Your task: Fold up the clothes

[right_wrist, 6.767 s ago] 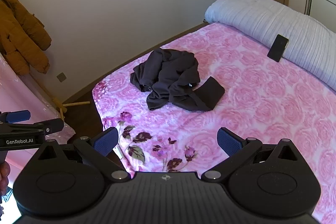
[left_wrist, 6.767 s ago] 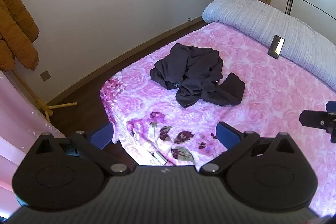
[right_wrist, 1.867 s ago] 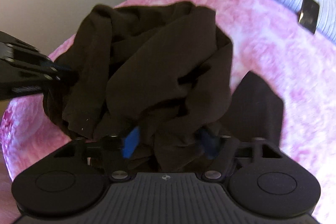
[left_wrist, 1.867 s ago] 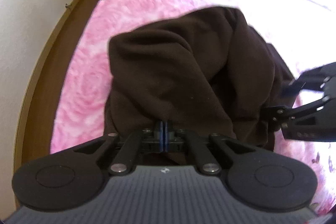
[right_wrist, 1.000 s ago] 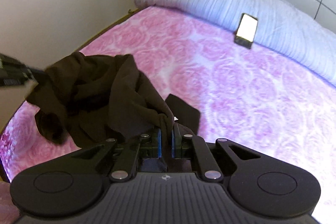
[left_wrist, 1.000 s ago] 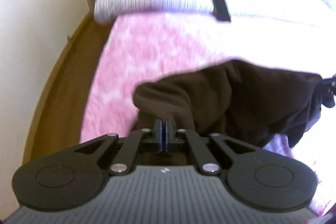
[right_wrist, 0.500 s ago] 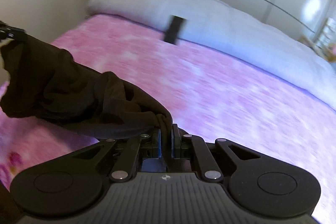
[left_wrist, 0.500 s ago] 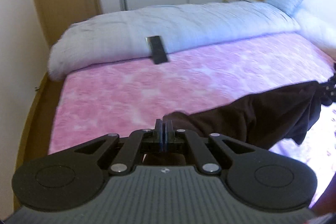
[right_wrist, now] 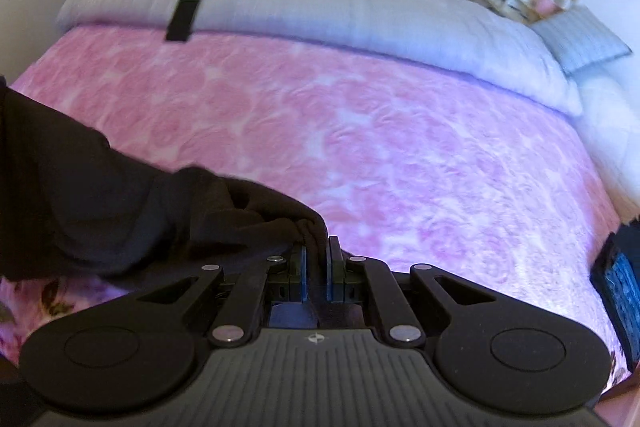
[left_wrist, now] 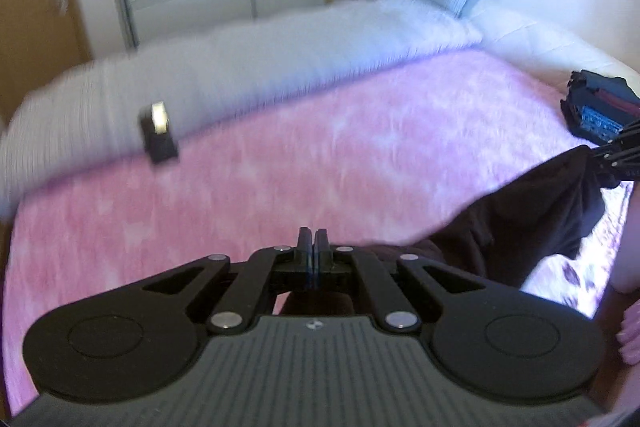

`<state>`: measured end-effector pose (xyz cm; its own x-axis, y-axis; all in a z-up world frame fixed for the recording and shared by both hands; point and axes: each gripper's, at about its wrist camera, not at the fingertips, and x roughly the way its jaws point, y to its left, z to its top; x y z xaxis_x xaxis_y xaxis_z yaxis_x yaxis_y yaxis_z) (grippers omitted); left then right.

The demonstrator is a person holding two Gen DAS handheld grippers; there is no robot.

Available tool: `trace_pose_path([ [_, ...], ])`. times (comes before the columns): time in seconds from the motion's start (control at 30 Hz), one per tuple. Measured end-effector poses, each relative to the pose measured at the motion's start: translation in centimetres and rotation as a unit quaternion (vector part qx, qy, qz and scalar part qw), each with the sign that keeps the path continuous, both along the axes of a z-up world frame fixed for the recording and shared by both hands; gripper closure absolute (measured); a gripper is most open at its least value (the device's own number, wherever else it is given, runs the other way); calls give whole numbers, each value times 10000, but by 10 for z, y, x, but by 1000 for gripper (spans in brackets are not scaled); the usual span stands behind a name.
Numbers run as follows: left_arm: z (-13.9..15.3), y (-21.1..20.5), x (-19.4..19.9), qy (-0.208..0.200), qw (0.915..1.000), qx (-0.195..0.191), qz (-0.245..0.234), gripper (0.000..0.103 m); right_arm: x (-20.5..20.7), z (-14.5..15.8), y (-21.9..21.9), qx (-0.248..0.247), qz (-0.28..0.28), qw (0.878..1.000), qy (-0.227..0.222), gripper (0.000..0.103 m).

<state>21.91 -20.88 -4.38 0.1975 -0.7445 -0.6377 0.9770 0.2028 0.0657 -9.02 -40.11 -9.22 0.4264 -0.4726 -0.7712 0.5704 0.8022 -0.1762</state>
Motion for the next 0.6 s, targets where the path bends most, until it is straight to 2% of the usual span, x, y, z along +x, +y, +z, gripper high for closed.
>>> trace_pose_path([
  [0.1, 26, -29, 1, -356, 9983, -366, -264, 103, -3, 16, -24, -517, -209, 9982, -220, 93],
  [0.13, 29, -36, 0, -392, 9978, -397, -351, 103, -4, 19, -31, -636, -322, 9970, -288, 88],
  [0.17, 31, -42, -2, -409, 9974, -403, -438, 103, -5, 20, -37, -696, -469, 9959, -341, 73],
  [0.2, 26, -47, -4, -378, 9973, -343, -524, 103, -6, 20, -40, -720, -595, 9949, -389, 70],
  [0.27, 8, -50, -12, -290, 9970, -113, -711, 103, -8, 18, -40, -722, -722, 9939, -423, 71],
  [0.33, -19, -47, -19, -141, 9960, 185, -860, 103, -6, 9, -35, -654, -703, 9948, -331, 82],
  [0.53, -88, -22, -34, 484, 9909, 1001, -763, 103, 12, -20, -20, -254, -353, 9990, -128, 83],
  [0.57, -94, -18, -35, 547, 9904, 1094, -649, 103, 16, -24, -19, -204, -284, 9994, -88, 82],
  [0.6, -99, -15, -36, 613, 9897, 1179, -533, 103, 20, -28, -19, -177, -219, 9996, -40, 66],
])
